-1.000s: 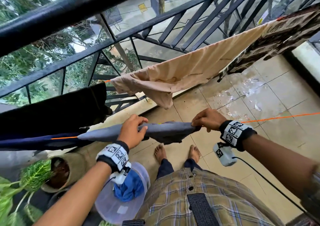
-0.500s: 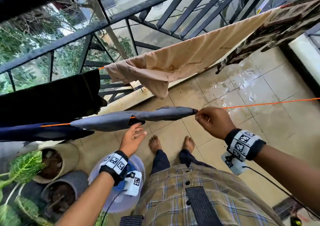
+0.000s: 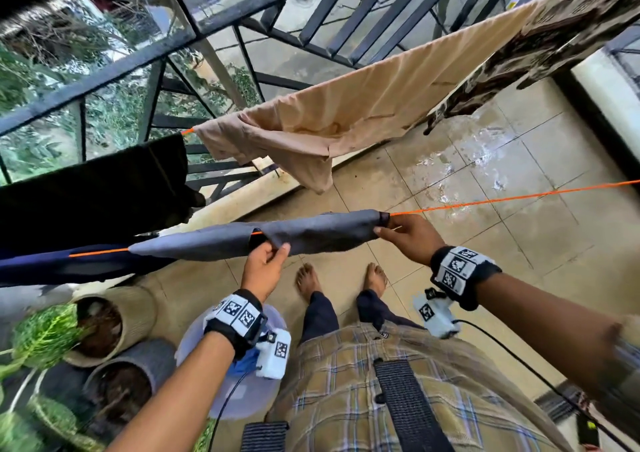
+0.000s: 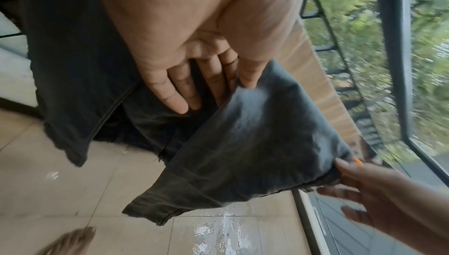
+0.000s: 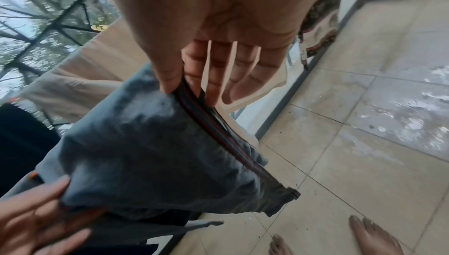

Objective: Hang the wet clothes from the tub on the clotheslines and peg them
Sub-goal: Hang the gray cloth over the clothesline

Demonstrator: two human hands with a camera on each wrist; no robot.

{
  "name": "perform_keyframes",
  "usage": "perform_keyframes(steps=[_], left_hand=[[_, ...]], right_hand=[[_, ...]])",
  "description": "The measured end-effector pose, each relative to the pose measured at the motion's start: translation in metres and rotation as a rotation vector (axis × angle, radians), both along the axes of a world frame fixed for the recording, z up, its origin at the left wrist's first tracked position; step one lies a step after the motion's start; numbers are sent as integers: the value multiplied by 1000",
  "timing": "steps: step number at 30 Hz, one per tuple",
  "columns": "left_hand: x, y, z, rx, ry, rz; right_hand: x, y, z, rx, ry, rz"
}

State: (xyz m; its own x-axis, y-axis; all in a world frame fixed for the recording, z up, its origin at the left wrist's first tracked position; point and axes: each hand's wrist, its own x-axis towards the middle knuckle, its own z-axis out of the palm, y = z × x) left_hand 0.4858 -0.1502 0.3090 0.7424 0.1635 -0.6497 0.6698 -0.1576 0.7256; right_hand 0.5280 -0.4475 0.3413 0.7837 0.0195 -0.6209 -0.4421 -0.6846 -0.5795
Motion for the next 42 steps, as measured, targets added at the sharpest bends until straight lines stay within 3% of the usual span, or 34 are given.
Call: perform_keyframes(steps=[5, 8, 11, 14, 17, 21, 28, 32, 36, 42], left_hand=[[-6, 11, 49, -31, -143, -67], [12, 18, 81, -65, -169, -57], [38, 17, 98, -89, -189, -85], [67, 14, 86, -4, -182, -83], [86, 12, 58, 222, -144, -162], [83, -1, 45, 411, -57, -294], [63, 4, 39, 321, -23, -230], [50, 5, 45, 304, -48, -185], [38, 3, 56, 348, -148, -325], [37, 0, 62, 391, -212, -527]], right_hand=[[-9, 0, 34, 290, 130, -162], [-2, 2, 62, 382, 121, -226], [16, 7, 82, 381, 34, -302], [39, 14, 83, 319, -22, -323], [56, 15, 66, 179, -34, -223], [55, 8, 50, -198, -46, 87], [46, 5, 42, -211, -86, 165], [51, 11, 48, -238, -178, 420], [55, 14, 47, -260, -115, 684], [60, -6, 59, -305, -196, 647]])
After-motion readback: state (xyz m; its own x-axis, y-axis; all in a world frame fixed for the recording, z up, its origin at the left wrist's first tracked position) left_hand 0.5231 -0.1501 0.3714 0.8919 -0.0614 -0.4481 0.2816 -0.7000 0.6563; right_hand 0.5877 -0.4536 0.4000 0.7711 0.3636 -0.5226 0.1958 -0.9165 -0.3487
